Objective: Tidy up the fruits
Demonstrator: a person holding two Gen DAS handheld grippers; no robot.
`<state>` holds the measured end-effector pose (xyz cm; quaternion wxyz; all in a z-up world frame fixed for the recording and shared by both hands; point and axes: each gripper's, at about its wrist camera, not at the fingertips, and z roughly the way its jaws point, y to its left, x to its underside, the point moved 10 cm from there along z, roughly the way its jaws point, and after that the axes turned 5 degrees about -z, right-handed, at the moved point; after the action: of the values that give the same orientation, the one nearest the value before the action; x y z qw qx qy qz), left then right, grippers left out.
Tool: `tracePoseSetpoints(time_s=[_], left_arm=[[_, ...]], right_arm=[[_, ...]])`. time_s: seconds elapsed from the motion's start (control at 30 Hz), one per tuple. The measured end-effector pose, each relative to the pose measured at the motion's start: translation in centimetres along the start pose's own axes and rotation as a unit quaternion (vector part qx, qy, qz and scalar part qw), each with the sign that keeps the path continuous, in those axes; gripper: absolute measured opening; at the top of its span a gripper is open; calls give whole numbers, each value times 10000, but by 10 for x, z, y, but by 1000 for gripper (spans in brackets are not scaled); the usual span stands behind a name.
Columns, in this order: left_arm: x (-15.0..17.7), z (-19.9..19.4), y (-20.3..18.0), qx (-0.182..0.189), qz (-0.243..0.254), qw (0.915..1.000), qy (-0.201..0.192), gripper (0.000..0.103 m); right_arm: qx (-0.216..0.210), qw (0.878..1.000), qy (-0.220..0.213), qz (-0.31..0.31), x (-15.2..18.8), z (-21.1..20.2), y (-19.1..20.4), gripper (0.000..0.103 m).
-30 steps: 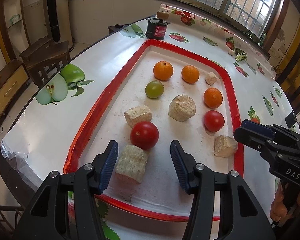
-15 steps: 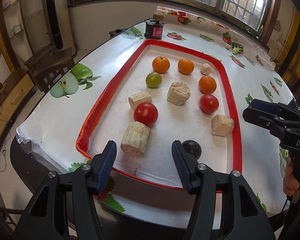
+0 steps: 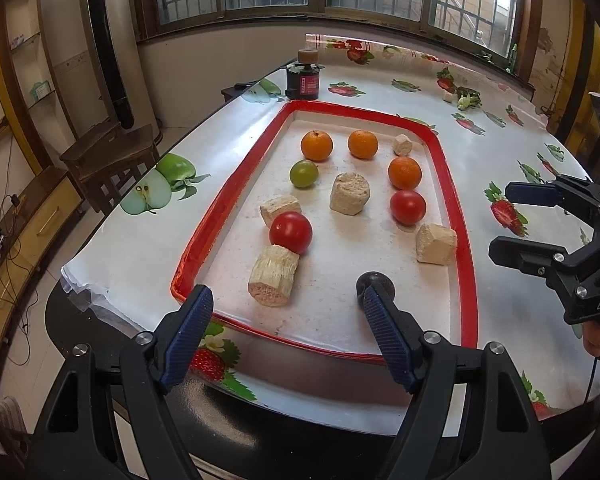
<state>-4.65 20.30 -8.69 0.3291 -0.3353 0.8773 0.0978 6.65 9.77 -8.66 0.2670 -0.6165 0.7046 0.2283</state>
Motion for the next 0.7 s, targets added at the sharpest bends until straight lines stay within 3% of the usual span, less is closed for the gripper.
tracePoseSetpoints(time_s=[0.37, 0.7], left_arm=[[5, -12, 5, -123, 104, 9998, -137, 82], [7, -27, 3, -212, 221, 9991, -301, 82]], right_arm=[[-141, 9959, -59, -886, 8, -8, 27, 89], [-109, 9923, 42, -1232, 16, -8, 36, 89]])
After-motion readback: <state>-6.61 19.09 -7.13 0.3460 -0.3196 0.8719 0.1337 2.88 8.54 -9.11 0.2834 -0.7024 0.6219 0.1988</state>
